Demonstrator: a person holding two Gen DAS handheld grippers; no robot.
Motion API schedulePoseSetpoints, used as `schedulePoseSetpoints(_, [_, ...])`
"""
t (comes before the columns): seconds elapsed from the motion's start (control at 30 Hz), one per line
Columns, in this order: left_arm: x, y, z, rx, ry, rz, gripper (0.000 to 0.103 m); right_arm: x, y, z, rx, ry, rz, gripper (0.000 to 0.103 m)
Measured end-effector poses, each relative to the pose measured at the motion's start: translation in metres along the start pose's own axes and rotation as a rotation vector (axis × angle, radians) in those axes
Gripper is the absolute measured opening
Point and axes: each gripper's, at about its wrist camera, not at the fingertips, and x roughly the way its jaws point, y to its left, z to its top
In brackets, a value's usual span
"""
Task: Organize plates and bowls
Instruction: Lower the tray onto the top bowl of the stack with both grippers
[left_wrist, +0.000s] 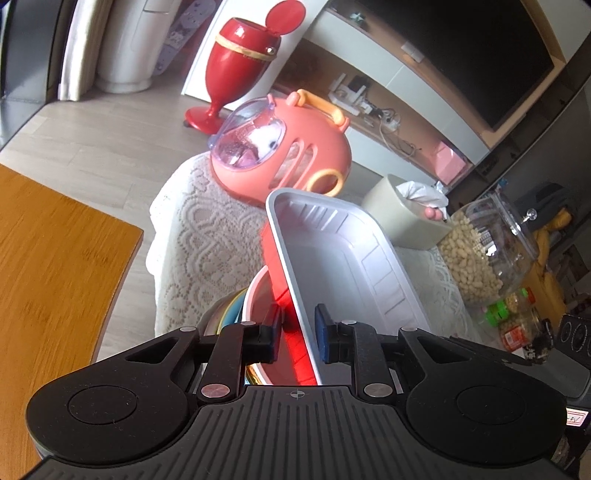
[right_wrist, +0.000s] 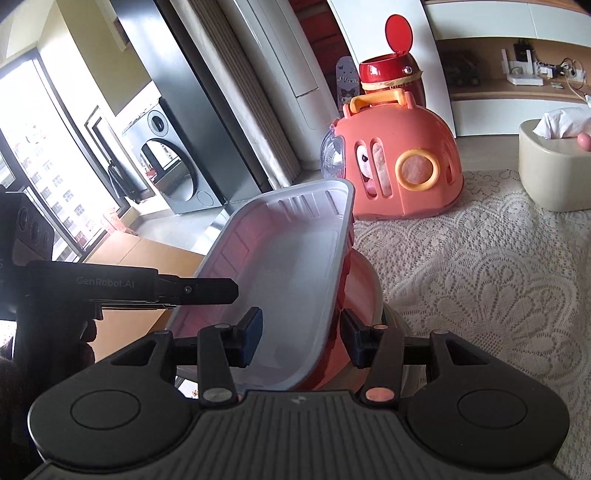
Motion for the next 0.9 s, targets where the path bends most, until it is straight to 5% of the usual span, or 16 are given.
schedulePoseSetpoints(0.2, [-0.016,-0.008,0.0,0.022,0.018,0.018,0.023,-0.026,0.008,-0.001,-0.006,-0.021,0.059,0.047])
schedulePoseSetpoints(0.37, [-0.009,-0.007,-0.003,0.023,0.047,0.015,0.023,-0.025,0.011,-0.008,-0.046,-0.016,-0.001,0.047])
schedulePoseSetpoints(0.57, [-0.028,-0.004,0.005,0.004,-0.017,0.008,0.023,-0.031,0.005,-0.002,-0.016,-0.044,-0.025,0.047])
schedulePoseSetpoints(0.9, [-0.014,-0.005,0.0,-0.009,0.036,-0.048,0.023,-0.015,0.007,0.009,-0.012,-0.05,-0.033,0.047])
